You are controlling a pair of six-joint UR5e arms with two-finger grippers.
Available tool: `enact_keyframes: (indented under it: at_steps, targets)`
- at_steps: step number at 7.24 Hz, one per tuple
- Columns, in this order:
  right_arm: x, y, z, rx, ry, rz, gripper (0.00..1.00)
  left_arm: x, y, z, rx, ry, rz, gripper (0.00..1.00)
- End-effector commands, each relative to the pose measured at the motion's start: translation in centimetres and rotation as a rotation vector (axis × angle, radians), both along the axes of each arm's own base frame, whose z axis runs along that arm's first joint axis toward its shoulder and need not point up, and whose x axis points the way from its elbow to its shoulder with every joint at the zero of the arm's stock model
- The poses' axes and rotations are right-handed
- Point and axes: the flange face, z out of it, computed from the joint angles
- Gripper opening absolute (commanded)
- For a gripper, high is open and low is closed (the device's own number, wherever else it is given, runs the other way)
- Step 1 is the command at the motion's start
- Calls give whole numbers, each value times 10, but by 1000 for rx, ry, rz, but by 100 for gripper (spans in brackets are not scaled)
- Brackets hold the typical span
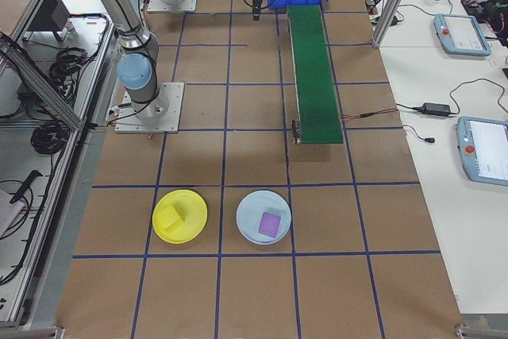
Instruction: Move block left to right into plate
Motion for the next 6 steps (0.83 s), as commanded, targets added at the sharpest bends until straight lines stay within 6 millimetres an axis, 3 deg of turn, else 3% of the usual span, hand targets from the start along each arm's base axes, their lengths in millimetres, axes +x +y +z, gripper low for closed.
enact_keyframes:
  at_steps: [1,6]
  targets:
    - [3,-6,4,-66,-10,-3,100,3,1,1,-2,-31,0,100]
    - [1,-6,4,-66,-4,-3,100,4,2,-2,4,-28,0,100]
